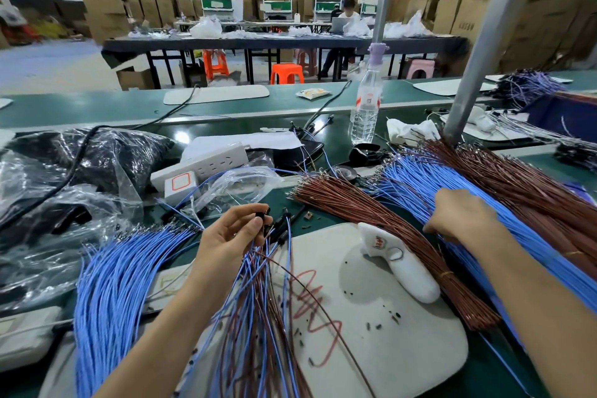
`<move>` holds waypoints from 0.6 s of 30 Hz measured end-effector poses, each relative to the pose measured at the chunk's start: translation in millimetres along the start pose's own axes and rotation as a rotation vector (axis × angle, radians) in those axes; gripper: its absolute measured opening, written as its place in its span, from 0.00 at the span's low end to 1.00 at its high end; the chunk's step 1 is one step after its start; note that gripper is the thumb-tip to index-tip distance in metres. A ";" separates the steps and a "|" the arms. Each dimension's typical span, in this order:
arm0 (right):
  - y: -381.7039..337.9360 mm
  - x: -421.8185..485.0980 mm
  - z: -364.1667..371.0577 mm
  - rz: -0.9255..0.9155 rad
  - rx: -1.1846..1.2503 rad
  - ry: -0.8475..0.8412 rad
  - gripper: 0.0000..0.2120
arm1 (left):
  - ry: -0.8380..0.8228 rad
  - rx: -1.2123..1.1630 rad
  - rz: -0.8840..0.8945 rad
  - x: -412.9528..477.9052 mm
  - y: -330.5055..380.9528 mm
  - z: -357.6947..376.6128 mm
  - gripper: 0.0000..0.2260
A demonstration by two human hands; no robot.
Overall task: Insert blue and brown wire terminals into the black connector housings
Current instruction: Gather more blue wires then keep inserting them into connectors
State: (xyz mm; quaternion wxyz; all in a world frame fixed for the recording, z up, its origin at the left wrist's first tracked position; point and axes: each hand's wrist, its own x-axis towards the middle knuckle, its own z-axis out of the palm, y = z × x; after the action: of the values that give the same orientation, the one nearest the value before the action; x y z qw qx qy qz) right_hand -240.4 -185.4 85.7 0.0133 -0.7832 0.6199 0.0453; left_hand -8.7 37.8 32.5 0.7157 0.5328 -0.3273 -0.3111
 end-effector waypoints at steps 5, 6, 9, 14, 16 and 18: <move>-6.9 -3.5 5.4 -0.023 -0.117 0.019 0.13 | 0.003 -0.009 -0.005 -0.9 -0.3 1.2 0.10; -8.3 -3.5 4.7 -0.040 -0.099 0.016 0.13 | 0.004 -0.013 -0.005 -1.1 0.1 1.5 0.09; -13.0 2.8 0.8 -0.087 0.042 0.053 0.15 | 0.001 -0.029 -0.013 -1.3 1.6 1.2 0.09; -36.8 13.6 -28.4 -0.215 0.416 0.447 0.10 | 0.013 -0.015 -0.024 -1.3 -0.7 0.9 0.09; -49.5 15.3 -48.9 -0.293 0.585 0.633 0.10 | 0.028 -0.015 -0.014 -0.8 -1.1 1.1 0.09; -62.0 13.2 -68.8 -0.360 0.824 0.675 0.09 | 0.054 -0.048 0.000 0.2 -1.0 2.4 0.09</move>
State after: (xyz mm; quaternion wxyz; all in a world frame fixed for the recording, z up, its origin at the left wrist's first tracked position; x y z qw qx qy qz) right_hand -173.3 -189.2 150.9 0.1264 -0.7778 0.4126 -0.4569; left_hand -10.6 36.0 32.0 0.7370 0.5236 -0.3001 -0.3044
